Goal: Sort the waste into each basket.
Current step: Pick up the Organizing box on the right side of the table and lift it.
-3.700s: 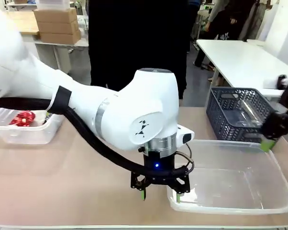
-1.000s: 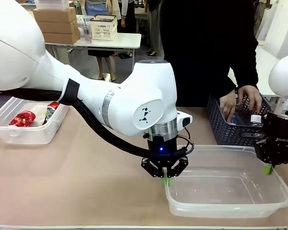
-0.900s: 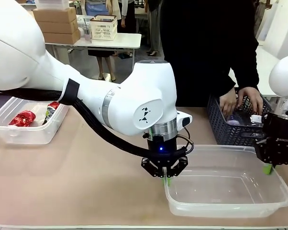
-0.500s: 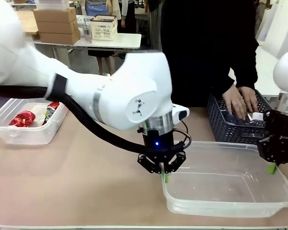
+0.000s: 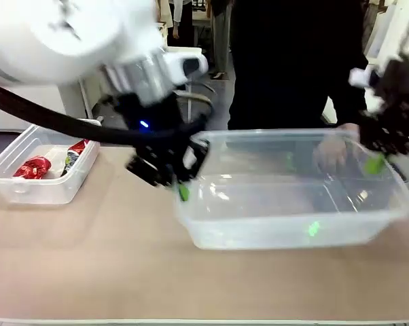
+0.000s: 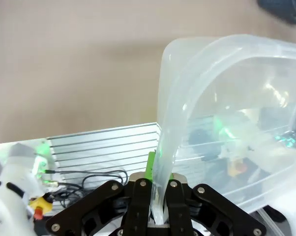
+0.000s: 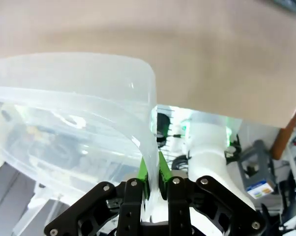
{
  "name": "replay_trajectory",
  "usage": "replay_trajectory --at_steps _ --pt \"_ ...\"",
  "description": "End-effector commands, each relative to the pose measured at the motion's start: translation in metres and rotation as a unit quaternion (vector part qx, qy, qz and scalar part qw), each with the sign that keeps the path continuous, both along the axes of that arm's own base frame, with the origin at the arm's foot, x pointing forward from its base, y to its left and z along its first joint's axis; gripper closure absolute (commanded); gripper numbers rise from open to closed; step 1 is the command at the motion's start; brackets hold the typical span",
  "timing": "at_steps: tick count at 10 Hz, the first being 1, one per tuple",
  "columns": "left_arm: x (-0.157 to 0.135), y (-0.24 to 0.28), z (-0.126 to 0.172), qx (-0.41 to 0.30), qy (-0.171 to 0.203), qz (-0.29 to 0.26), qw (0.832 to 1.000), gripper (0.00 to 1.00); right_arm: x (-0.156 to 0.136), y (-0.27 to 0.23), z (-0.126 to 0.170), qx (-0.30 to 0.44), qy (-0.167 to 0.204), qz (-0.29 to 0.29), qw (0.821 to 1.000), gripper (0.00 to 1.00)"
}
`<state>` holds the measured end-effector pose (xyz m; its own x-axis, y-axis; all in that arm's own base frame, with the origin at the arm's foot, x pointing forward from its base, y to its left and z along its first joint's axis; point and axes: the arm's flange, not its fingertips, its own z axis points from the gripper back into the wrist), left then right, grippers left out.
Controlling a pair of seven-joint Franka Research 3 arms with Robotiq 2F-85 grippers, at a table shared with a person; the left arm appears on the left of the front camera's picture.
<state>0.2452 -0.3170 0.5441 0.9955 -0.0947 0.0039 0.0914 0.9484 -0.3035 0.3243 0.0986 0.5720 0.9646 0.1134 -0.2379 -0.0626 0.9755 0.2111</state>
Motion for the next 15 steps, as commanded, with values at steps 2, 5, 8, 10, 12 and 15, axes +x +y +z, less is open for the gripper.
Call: replay_trajectory --at_steps 2,5,8,10,12,15 --pt "0.025 0.068 0.004 0.015 -0.002 0.027 1.000 1.00 0.078 0.005 0.000 -0.002 0.018 0.034 0.999 1.00" --pt "0.019 0.033 0.017 -0.009 -0.012 0.025 1.000 1.00 0.049 0.029 0.006 0.016 0.011 0.020 1.000 1.00" --pt "0.023 0.033 0.011 -0.005 -0.014 0.033 0.999 0.96 0.060 0.040 0.003 0.025 0.017 0.026 0.999 0.93" --pt "0.088 0.050 0.031 -0.006 -0.064 0.072 0.995 0.96 0.117 0.072 -0.005 0.023 0.002 0.040 0.999 0.93" --pt "0.142 0.072 0.032 0.021 -0.059 0.078 0.995 0.96 0.163 0.101 -0.017 0.040 -0.024 0.013 0.999 0.93" --pt "0.170 0.067 -0.007 0.007 -0.020 0.006 1.000 0.96 0.192 0.117 -0.035 0.055 -0.007 -0.002 0.998 0.93"
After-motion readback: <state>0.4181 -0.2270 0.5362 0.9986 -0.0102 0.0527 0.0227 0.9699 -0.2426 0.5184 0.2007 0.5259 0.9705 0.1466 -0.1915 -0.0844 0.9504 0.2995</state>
